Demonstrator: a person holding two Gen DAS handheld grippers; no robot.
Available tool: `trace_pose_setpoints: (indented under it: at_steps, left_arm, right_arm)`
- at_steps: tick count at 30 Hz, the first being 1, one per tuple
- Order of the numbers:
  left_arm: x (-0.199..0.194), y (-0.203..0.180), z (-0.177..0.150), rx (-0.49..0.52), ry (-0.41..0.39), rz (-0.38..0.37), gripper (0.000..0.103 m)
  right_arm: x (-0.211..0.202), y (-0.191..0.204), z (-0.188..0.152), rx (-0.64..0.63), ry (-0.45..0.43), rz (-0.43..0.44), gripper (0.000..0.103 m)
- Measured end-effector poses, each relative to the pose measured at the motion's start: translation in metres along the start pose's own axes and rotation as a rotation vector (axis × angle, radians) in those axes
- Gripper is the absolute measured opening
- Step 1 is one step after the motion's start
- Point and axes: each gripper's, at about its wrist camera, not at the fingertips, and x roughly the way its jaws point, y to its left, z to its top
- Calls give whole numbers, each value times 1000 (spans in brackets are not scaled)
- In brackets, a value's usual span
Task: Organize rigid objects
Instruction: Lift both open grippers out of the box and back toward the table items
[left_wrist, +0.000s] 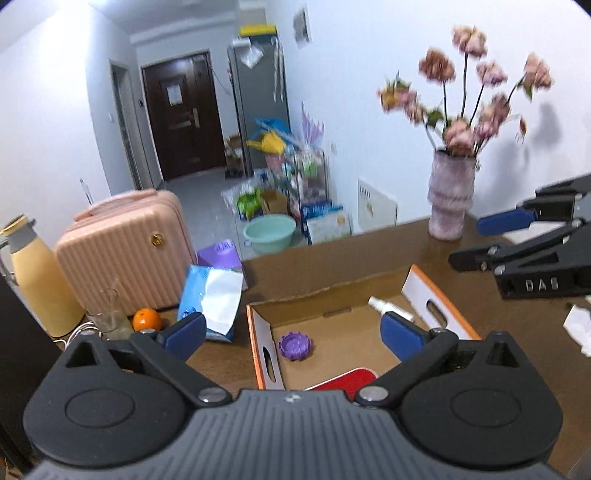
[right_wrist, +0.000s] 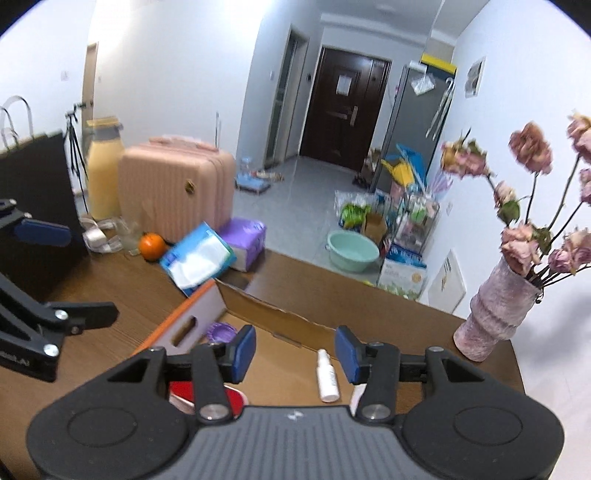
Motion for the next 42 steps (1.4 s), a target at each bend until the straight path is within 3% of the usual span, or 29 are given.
trace_pose_setpoints:
  at_steps: [10,18,23,27,30,36,42]
  left_arm:
    - [-75,-5,-63,-26,-190,41,103]
    - [-99,-10,-127,-86,-194,12,103]
    - [-136,-16,-164,-116,-287,15,103]
    - [-163,-32,-196,-76,-368,-20,103]
    - [-172,-48,-221,-32,-411,-22,103]
    - [-179,-74,-258,2,-467,-4,103]
    - [-163,-81,-280,-18,-388,-34,103]
  right_arm:
    - [-82,28,-48,75,-189,27,60]
    - [-117,49,-110,122,-305,23,63]
    - [-138,64,-147,143,-357,19,75]
    - [-157,68,-178,188,-396,40,84]
    - [-164,72,-206,215,-405,39,84]
    - [-172,94,-265,196,-392,-61,90]
    - [-163,106,-305,185,-301,-85,91]
